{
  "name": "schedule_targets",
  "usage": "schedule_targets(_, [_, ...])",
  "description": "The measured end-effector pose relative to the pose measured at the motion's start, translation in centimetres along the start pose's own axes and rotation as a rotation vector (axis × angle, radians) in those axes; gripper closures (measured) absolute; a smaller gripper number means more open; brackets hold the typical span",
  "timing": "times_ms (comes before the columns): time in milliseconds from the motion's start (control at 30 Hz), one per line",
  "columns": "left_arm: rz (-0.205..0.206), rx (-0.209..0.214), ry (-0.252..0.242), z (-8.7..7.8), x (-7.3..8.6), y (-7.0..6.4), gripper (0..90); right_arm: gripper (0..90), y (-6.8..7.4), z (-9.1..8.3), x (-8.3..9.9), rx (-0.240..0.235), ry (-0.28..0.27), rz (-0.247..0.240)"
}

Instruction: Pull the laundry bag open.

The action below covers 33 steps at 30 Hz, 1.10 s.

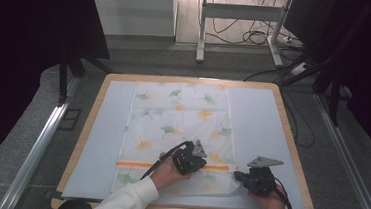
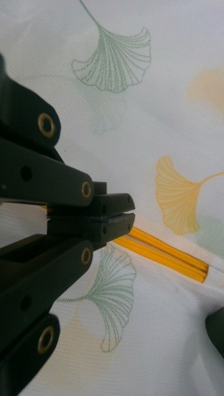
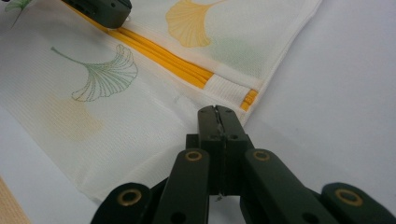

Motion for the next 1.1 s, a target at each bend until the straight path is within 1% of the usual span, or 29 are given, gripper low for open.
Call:
schedule_targets(67, [0.005, -0.012, 0.009, -0.1, 0.1, 0.2, 90.0, 90.0, 0.0, 0.0, 0.0, -0.002, 0.0, 0.002])
schedule_targets(300, [-0.018, -0.007, 0.01, -0.5, 0.8, 0.6, 90.0, 90.0, 0.0, 0.0, 0.0, -0.005, 0.002, -0.002])
schedule_targets(433, [-0.019, -0.014, 0.01, -0.6, 1.0, 0.5, 90.0, 90.0, 0.0, 0.0, 0.0, -0.006, 0.002, -0.002])
schedule_targets(567, [-0.031, -0.008, 0.009, -0.7, 1.2, 0.7, 90.0, 90.0, 0.0, 0.0, 0.0, -0.006, 0.003, -0.002])
schedule_targets(767, [-0.036, -0.014, 0.011, -0.8, 1.4, 0.7, 90.0, 90.0, 0.0, 0.0, 0.0, -0.005, 0.003, 0.0])
schedule_targets(900, [-0.031, -0.019, 0.014, -0.8, 1.3, 0.7, 90.0, 90.0, -0.1, 0.0, 0.0, -0.007, 0.003, -0.002])
schedule_targets(967, [-0.028, -0.026, 0.015, -0.8, 1.3, 0.7, 90.0, 90.0, -0.1, 0.0, 0.0, -0.007, 0.003, -0.001])
schedule_targets(1000, [-0.02, -0.036, 0.02, -0.8, 1.4, 0.7, 90.0, 90.0, 0.0, 0.0, 0.0, -0.008, 0.004, 0.001])
schedule_targets(1100, [-0.016, -0.042, 0.024, -0.9, 1.5, 0.8, 90.0, 90.0, -0.1, 0.0, 0.0, -0.007, 0.004, 0.0])
Point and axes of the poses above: each handheld gripper's, and its own axes: z roughly forward along the jaws, x roughly out of its underside, y roughly to its left, the point moved 7 cm from there along z, roughly forward along the jaws, and after that the axes turned 6 degrees about y, right-handed, at the moved point
